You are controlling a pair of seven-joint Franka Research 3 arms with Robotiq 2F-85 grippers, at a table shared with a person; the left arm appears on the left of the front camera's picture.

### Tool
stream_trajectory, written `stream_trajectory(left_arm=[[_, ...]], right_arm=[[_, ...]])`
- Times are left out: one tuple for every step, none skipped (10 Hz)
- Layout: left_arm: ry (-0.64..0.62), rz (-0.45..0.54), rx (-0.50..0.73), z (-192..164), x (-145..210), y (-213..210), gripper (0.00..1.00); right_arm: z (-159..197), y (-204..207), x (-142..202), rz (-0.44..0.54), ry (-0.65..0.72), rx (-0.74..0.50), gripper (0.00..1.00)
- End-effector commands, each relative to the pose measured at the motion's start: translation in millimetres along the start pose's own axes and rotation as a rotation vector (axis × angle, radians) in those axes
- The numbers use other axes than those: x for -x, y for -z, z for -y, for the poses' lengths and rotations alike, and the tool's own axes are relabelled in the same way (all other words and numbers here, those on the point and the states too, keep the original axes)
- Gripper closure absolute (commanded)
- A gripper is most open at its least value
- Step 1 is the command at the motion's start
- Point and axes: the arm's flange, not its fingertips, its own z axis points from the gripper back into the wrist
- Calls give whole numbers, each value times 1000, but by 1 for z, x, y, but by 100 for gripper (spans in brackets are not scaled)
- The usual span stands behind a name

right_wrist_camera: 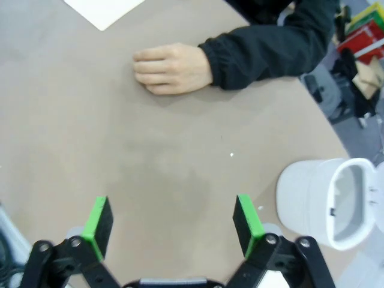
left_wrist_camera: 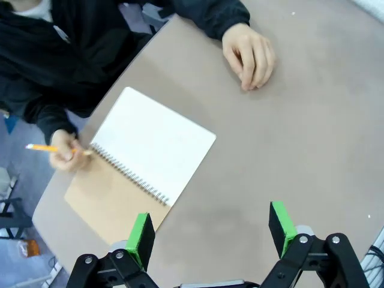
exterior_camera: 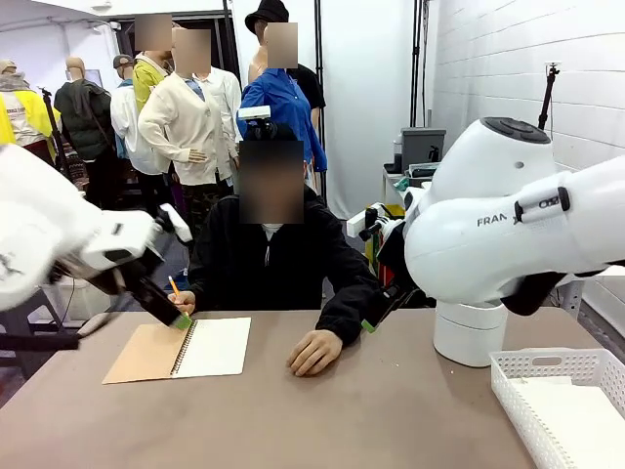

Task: Sort the paper based on its condition.
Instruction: If a person hands you a paper, place it in the Organizing basket , and if it's crumpled, put it in the Trash can.

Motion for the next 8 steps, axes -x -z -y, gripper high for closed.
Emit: stream_trajectory(left_arm=[[12,20,-33,-14,10,-35,0],[21,38,-13,-16,15,-45,0],[28,55,-17,-20,18,-55,0],[23,71,-35,-25,20,-63,0],[26,85,-52,-30,20,-72,0],[30,96,-64,-29,19,-79,0],[38,113,-73,-27,17,-82,0],[13,153,-92,-26,14,-81,0]], right_arm=[[4,-13,-8,-3,10,-51,0],[5,-19,-13,4,23,-59,0],[7,-29,-18,19,21,-42,0],[10,-40,-24,35,31,-39,0],[12,-49,-30,48,34,-29,0],[14,-56,-34,59,25,-6,0],[17,-60,-35,75,40,18,0],[22,-58,-35,106,49,47,0]])
